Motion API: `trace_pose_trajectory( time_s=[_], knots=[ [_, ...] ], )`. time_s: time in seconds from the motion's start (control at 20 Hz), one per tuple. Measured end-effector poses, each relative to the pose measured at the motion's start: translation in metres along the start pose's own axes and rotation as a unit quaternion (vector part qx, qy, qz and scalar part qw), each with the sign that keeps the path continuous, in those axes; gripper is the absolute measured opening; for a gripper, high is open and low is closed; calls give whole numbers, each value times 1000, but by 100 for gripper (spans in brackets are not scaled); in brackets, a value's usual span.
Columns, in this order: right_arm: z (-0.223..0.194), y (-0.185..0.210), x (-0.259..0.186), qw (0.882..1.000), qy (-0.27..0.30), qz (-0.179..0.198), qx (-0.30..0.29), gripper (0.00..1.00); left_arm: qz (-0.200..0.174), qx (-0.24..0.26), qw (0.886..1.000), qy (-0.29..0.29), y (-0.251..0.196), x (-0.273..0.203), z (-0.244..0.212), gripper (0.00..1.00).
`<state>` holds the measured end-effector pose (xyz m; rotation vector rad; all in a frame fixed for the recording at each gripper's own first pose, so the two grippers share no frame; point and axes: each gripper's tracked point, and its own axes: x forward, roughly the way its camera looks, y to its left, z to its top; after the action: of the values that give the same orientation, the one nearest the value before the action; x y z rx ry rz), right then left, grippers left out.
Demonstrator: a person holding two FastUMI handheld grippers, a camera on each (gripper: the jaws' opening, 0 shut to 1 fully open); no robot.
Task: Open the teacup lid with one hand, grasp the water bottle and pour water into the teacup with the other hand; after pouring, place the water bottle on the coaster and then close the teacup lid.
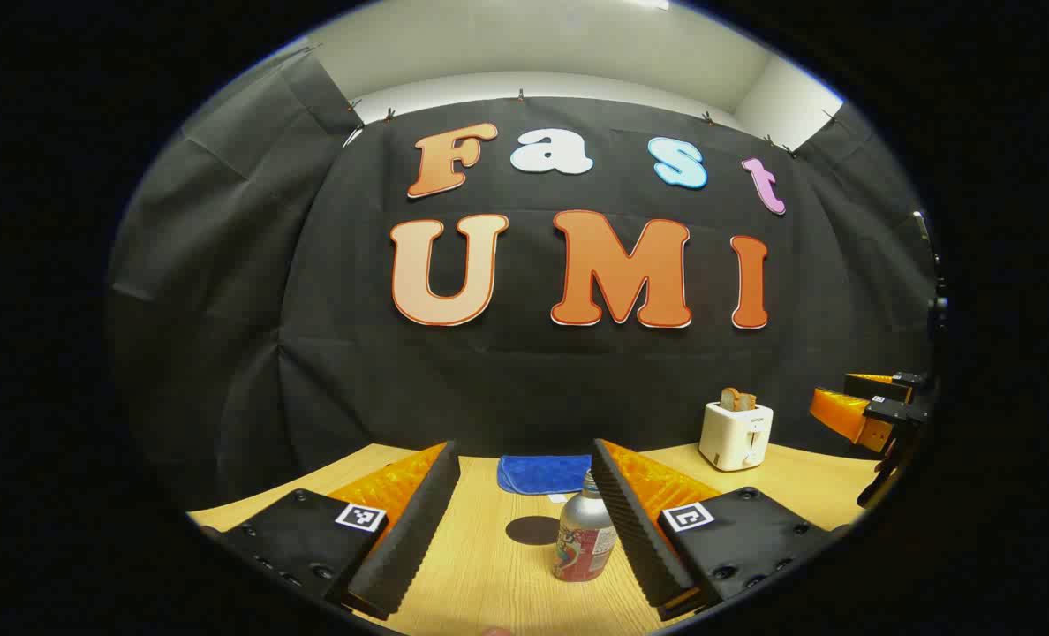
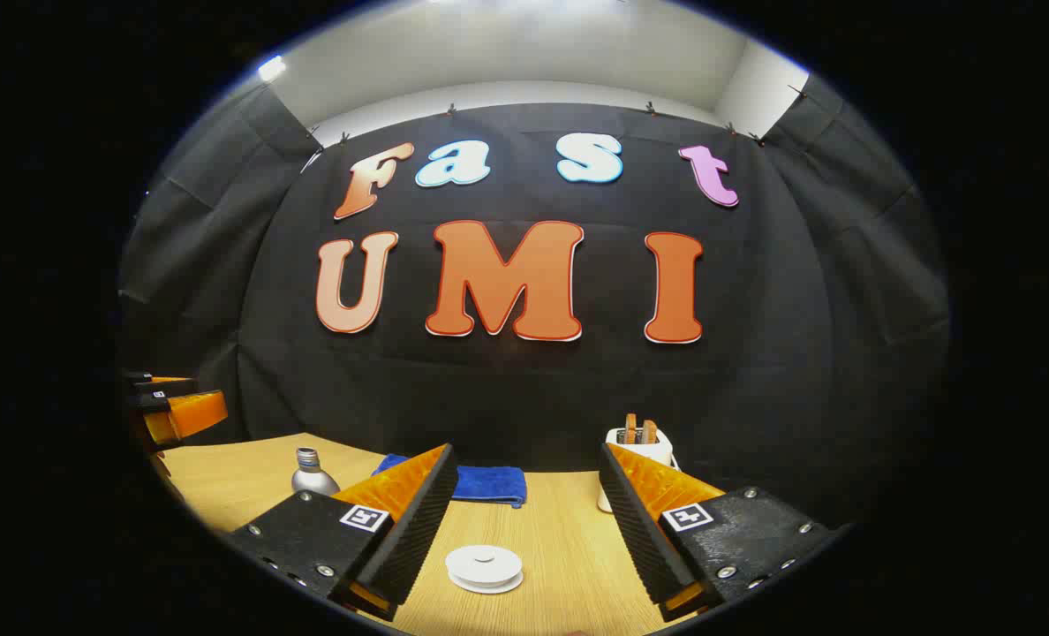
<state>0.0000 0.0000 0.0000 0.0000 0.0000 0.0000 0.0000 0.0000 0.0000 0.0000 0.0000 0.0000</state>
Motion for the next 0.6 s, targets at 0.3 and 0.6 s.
trace_pose_trajectory(
  time_s=[0.3,0.6],
  knots=[
    [5,0,-8,1000,6,7,-5,97,2,16,1000,-4,-12,-7,12,99],
    [20,-11,-21,1000,13,3,16,96,27,-10,999,23,0,-10,15,98]
  ],
)
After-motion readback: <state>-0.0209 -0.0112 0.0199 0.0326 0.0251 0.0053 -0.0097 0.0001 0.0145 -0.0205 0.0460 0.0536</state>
